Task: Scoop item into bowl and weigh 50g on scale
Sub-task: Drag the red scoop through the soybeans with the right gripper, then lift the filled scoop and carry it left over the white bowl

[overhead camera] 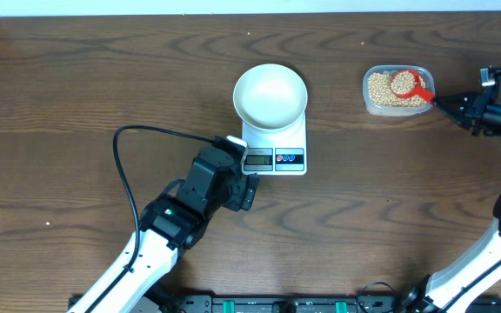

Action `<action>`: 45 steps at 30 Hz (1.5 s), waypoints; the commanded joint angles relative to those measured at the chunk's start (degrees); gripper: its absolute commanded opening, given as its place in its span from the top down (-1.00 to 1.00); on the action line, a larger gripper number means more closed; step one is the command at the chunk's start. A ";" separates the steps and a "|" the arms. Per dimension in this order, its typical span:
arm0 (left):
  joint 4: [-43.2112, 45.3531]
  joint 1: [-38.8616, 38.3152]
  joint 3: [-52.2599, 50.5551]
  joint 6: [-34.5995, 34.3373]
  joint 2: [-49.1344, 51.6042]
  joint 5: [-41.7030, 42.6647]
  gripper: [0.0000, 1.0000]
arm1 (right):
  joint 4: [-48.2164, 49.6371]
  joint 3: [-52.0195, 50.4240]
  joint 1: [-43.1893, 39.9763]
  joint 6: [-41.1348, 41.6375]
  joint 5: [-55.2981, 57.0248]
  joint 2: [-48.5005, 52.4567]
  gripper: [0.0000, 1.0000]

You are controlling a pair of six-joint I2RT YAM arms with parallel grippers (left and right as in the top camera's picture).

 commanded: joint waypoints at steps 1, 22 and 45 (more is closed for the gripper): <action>-0.15 0.13 0.09 0.28 0.11 -0.33 -0.75 | -0.13 0.04 -0.57 -1.73 -6.56 0.31 0.98; -0.13 0.13 0.09 0.28 0.11 -0.33 -0.75 | 1.92 0.04 4.66 -1.73 -18.91 0.31 0.98; -0.13 0.13 0.09 0.28 0.11 -0.33 -0.75 | 21.29 0.07 25.03 19.12 -18.05 0.26 0.97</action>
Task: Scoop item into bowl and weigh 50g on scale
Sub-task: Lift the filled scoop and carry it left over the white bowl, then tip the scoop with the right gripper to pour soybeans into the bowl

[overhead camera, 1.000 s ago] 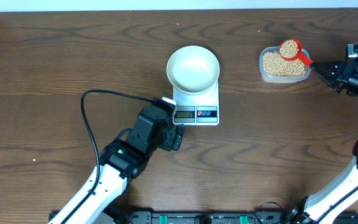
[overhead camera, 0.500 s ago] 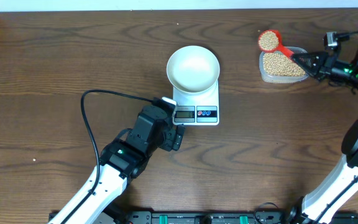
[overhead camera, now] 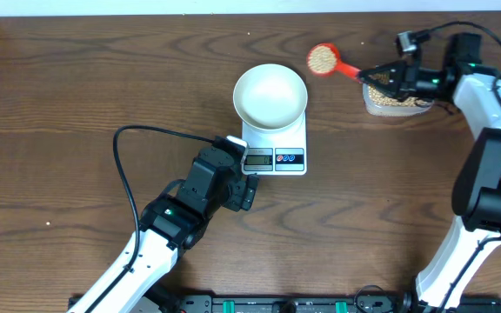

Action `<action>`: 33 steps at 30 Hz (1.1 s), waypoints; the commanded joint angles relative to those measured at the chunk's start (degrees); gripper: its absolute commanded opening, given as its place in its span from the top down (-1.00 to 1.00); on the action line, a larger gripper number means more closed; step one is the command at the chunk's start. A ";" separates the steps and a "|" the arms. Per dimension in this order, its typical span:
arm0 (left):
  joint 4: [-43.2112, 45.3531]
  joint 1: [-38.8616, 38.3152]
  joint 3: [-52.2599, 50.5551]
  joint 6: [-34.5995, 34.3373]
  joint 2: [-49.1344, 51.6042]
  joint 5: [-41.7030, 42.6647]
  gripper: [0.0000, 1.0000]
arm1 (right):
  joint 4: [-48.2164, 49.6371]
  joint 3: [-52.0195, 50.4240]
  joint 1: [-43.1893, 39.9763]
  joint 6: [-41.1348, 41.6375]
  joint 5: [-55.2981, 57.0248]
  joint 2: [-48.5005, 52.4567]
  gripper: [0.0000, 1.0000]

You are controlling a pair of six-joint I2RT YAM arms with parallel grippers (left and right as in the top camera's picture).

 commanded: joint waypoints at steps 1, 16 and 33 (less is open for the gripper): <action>-0.13 0.13 0.09 0.28 0.11 -0.33 -0.75 | 0.17 0.17 2.91 1.90 0.39 0.26 0.98; -0.13 0.13 0.09 0.28 0.11 -0.33 -0.75 | -1.66 0.20 11.58 1.40 14.82 -2.19 0.97; -0.11 0.13 0.09 0.28 0.11 -0.33 -0.75 | -9.27 1.81 20.48 -9.92 44.76 -13.53 0.98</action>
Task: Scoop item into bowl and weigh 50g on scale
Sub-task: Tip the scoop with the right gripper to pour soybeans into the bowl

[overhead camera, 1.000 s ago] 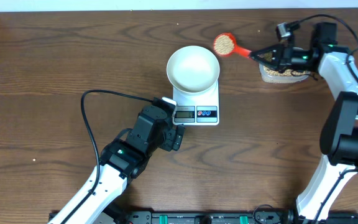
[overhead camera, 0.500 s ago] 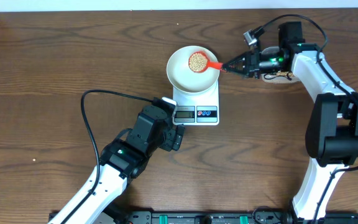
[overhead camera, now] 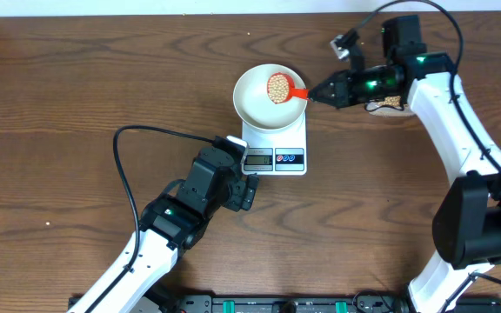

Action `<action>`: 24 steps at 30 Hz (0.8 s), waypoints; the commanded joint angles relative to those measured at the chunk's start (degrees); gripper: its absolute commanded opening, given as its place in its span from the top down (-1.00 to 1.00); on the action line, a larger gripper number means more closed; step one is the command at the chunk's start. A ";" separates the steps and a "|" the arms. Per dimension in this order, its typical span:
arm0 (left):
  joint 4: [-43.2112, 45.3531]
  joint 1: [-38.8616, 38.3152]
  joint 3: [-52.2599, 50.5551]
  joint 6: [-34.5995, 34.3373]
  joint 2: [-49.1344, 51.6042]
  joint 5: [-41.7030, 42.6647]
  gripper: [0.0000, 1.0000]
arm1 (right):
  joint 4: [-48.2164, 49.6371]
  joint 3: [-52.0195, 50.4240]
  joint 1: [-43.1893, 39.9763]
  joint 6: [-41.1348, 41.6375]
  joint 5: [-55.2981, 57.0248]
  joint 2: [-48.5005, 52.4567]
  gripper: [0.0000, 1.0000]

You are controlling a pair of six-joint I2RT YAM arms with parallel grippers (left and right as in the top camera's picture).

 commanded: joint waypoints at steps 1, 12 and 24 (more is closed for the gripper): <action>-0.13 0.13 0.09 0.28 0.11 -0.31 -0.75 | -0.13 0.76 3.48 -3.19 9.57 -0.63 0.98; -0.11 0.13 0.09 0.28 0.11 -0.31 -0.75 | 2.67 0.76 11.58 -5.46 28.20 -2.86 0.98; -0.11 0.13 0.09 0.28 0.11 -0.31 -0.75 | 3.52 0.76 13.03 -5.68 31.61 -4.48 0.98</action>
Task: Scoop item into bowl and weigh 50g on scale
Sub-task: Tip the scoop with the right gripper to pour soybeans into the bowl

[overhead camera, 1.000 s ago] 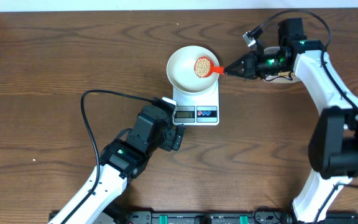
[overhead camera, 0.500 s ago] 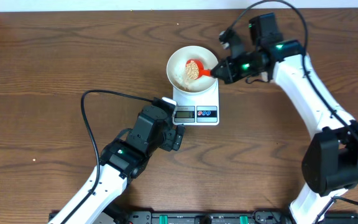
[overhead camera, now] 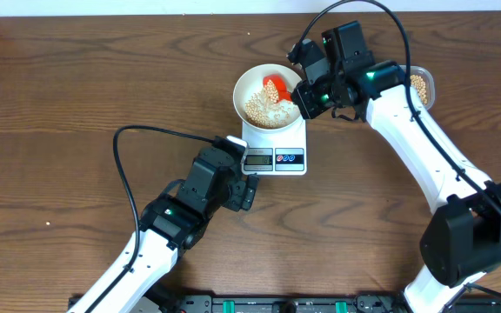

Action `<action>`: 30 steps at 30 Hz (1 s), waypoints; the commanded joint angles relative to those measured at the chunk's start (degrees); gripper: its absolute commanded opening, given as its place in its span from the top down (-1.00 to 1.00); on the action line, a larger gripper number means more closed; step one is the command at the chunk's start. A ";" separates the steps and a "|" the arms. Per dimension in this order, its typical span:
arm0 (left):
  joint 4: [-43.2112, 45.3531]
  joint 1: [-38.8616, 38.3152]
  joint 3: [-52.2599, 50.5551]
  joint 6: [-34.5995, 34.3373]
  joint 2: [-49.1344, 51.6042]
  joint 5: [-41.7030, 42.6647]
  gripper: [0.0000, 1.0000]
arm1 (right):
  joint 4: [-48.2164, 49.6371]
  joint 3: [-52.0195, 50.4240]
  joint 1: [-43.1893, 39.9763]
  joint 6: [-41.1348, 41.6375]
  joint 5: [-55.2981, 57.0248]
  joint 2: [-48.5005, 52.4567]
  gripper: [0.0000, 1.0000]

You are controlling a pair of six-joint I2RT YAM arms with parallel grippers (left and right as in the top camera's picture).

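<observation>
A white bowl stands on the white scale at the table's middle. Pale beans lie in the bowl's lower part. A red scoop is tipped inside the bowl, its handle running to my right gripper, which is shut on it at the bowl's right rim. The clear tub of beans shows partly behind the right arm. My left gripper rests on the table just below the scale's left corner; its jaws cannot be made out.
A black cable loops over the table left of the left arm. The scale's display and buttons face the front. The right arm stretches across the table's right half. A white wall edge runs along the back.
The scoop was level and full over the bowl. Now it is tipped, beans lie in the bowl, and the right arm has moved further left. The left arm is unchanged.
My right gripper held the scoop in the tub of beans at the far right. Then it held the full scoop in the air between tub and bowl, later over the bowl. Now the beans are in the bowl. The left arm stayed put throughout.
</observation>
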 commanded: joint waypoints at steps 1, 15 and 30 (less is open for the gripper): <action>-0.13 0.13 0.09 0.28 0.11 -0.31 -0.75 | 0.15 0.74 0.17 -1.18 1.16 -1.55 0.98; -0.13 0.13 0.09 0.28 0.11 -0.31 -0.75 | 1.01 0.74 -5.73 -1.81 -13.53 -1.62 0.98; -0.13 0.13 0.09 0.28 0.11 -0.31 -0.75 | -0.57 0.74 -13.70 1.81 -34.88 -1.62 0.98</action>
